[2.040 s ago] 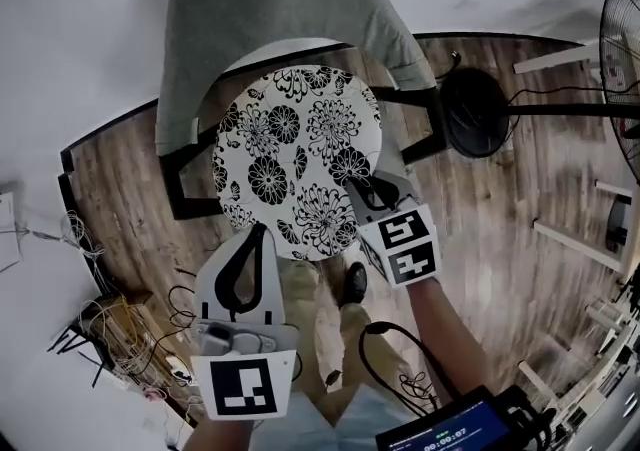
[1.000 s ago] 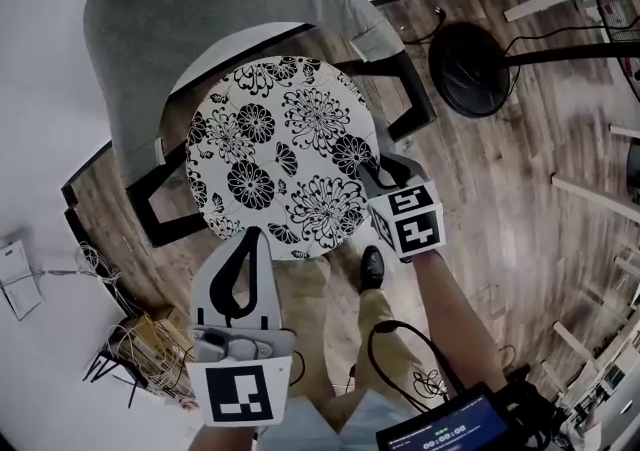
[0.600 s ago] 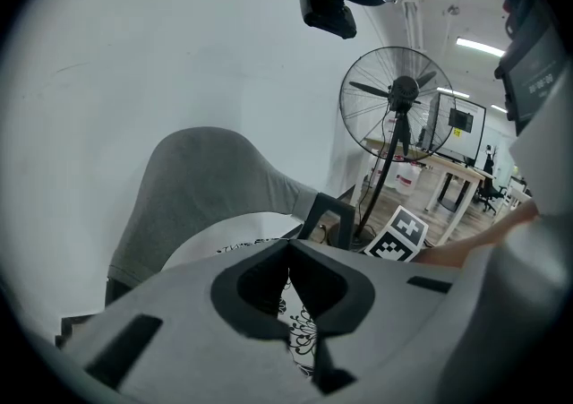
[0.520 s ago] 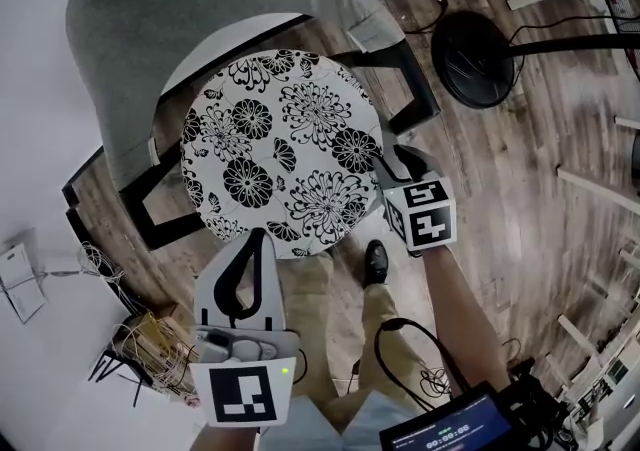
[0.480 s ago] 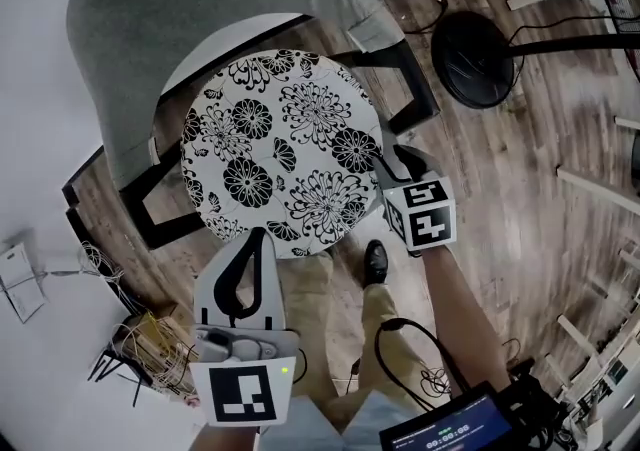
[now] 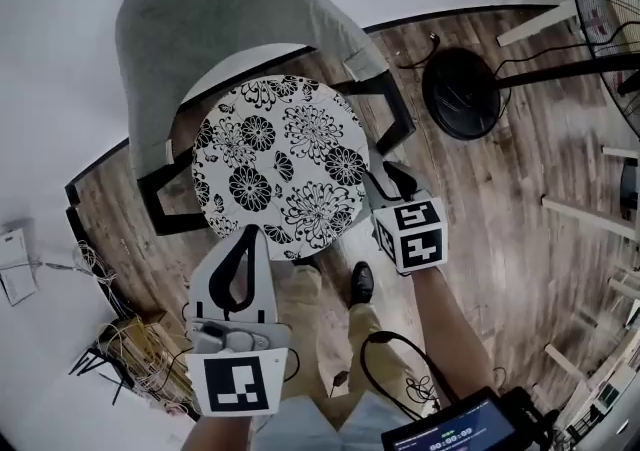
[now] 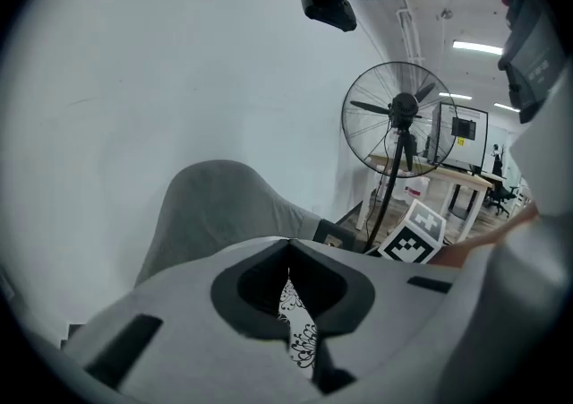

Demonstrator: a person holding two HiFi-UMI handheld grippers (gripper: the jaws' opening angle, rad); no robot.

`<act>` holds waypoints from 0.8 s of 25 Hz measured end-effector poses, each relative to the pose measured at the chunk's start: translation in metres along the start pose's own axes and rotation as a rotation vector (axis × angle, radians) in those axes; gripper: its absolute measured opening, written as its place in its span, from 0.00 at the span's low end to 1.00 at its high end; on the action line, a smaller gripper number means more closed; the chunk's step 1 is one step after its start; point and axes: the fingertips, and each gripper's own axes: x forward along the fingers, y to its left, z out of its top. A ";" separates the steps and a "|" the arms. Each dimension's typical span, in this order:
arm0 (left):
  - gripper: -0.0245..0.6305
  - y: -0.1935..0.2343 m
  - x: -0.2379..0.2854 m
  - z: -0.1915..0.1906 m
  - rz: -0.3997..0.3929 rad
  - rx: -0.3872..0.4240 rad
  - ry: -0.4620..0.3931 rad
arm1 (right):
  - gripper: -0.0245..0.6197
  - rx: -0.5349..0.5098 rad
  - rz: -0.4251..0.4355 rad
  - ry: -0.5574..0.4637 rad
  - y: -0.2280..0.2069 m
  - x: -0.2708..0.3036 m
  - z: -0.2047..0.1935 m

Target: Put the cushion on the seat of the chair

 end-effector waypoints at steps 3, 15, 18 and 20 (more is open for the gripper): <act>0.05 -0.001 -0.020 0.023 0.043 -0.015 -0.070 | 0.26 -0.038 0.016 -0.068 0.013 -0.034 0.027; 0.05 -0.025 -0.139 0.137 0.221 -0.031 -0.339 | 0.18 -0.202 0.130 -0.470 0.108 -0.240 0.150; 0.05 -0.036 -0.173 0.163 0.255 -0.012 -0.408 | 0.08 -0.260 0.163 -0.607 0.131 -0.301 0.166; 0.05 -0.045 -0.198 0.179 0.278 0.001 -0.457 | 0.05 -0.278 0.163 -0.673 0.139 -0.337 0.173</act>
